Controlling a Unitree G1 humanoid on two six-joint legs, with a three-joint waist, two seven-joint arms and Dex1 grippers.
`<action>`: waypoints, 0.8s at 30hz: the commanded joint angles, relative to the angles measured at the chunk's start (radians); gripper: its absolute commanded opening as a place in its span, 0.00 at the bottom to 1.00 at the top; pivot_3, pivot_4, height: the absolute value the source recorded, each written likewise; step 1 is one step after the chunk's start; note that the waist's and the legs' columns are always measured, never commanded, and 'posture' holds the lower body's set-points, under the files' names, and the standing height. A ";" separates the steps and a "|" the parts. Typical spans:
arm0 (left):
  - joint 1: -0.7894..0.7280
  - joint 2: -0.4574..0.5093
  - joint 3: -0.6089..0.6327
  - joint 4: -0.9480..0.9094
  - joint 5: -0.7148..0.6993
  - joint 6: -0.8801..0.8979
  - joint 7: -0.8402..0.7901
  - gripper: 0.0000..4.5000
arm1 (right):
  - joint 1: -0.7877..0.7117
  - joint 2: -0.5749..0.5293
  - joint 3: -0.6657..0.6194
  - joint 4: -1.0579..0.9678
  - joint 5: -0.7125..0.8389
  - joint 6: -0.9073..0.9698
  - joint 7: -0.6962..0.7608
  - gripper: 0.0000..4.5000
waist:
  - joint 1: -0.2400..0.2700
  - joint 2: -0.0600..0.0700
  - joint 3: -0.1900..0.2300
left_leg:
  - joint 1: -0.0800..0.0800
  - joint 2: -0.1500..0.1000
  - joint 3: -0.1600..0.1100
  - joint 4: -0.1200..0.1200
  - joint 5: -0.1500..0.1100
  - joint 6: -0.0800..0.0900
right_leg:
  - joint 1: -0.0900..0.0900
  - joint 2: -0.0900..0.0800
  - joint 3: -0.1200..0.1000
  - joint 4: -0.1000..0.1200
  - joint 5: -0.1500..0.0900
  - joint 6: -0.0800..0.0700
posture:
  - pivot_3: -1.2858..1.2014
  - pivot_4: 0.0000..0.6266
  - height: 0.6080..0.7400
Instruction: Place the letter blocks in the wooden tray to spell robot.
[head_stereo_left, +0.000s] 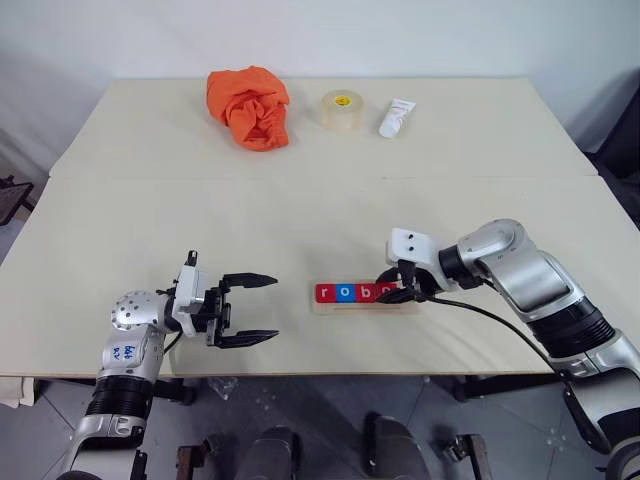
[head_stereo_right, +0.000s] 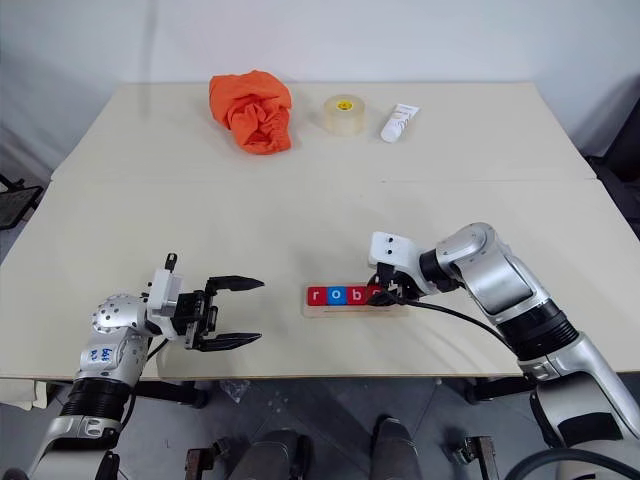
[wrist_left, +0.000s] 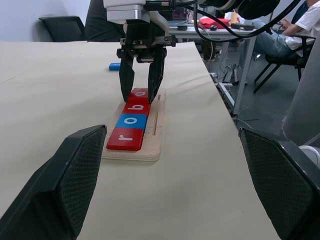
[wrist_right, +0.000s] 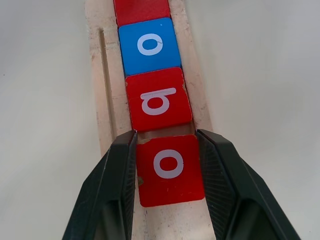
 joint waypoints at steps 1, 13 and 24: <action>-0.010 0.007 0.017 -0.020 -0.012 -0.003 0.001 1.00 | -0.006 0.005 -0.025 -0.027 0.001 0.005 -0.008 0.32 | -0.001 0.000 0.000 | 0.000 0.000 0.000 0.000 0.000 0.000 | 0.000 0.000 0.000 0.000 0.000 0.000 | 0.52 0.24 1.00; -0.020 0.007 0.017 -0.009 -0.010 -0.005 -0.001 1.00 | -0.008 0.006 -0.066 -0.080 0.040 0.070 -0.040 0.99 | 0.000 0.000 0.000 | 0.000 0.000 0.000 0.000 0.000 0.000 | 0.000 0.000 0.000 0.000 0.000 0.000 | 0.52 0.24 1.00; -0.030 -0.006 0.010 0.005 -0.007 -0.010 -0.002 1.00 | 0.162 -0.129 -0.262 -0.175 0.124 0.059 -0.053 0.99 | 0.007 0.000 0.000 | 0.000 -0.001 -0.001 -0.001 0.000 0.000 | 0.000 0.000 -0.001 -0.001 0.000 0.000 | 0.52 0.24 1.00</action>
